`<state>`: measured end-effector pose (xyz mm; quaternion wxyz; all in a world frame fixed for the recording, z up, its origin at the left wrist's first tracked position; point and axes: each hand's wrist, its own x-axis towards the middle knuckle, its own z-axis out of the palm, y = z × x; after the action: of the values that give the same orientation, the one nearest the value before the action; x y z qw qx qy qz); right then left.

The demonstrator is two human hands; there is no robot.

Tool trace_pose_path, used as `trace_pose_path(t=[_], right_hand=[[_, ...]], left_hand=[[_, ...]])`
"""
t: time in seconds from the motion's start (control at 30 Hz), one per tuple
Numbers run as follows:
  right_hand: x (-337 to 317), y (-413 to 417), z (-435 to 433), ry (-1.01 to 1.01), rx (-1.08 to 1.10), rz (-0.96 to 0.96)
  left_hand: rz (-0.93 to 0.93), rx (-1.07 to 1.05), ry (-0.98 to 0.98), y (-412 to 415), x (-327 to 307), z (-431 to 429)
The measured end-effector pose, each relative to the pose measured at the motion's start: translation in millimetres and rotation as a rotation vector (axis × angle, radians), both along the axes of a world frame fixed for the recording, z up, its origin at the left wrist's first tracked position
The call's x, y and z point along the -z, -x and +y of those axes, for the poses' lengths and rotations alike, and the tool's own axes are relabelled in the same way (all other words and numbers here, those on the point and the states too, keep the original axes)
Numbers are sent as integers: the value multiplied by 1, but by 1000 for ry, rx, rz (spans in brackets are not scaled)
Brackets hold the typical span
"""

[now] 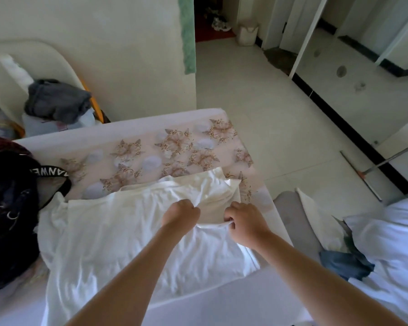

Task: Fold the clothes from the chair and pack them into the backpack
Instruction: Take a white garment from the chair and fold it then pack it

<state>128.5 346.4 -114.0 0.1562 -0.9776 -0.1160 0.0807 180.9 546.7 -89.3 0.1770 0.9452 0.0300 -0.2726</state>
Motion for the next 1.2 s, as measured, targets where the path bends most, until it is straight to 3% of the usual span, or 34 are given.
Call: trace_pose_path(t=[0.07,0.13,0.2,0.3,0.43,0.53,0.67,0.77,0.83,0.93,1.03,1.1,1.2], right_hand=[[-9,-3,-2,-64,-40,333],[-13,-9,-5,-93,-34,459],[-15,-21,-7,-133,26,272],[-10,-46,-12,-145,110,-58],[10,-61,-15,-75,93,-68],[16,-71,-20,-44,79,-61],[9,-89,-16,-223,127,-102],[1,-92,-3,-239,59,-168],[1,-83,8,-152,-6,-227],[18,-57,20,11,-134,-176],[38,-42,16,138,-196,8],[42,-45,5,200,-247,10],[38,-50,-9,256,-261,2]], left_hand=[[130,95,-99,7,-4,8],[220,184,-221,16,-1,10],[70,180,-238,17,3,5],[-267,136,-50,8,8,-20],[-325,133,-13,-4,23,-54],[-414,-24,-33,-15,32,-55],[-521,-372,211,-27,30,-31],[-503,-467,229,-37,28,-4],[-573,-328,157,-33,30,6],[-664,91,112,-15,39,8],[-420,412,7,6,57,15],[-259,441,-96,13,64,23],[-296,405,-133,9,57,18]])
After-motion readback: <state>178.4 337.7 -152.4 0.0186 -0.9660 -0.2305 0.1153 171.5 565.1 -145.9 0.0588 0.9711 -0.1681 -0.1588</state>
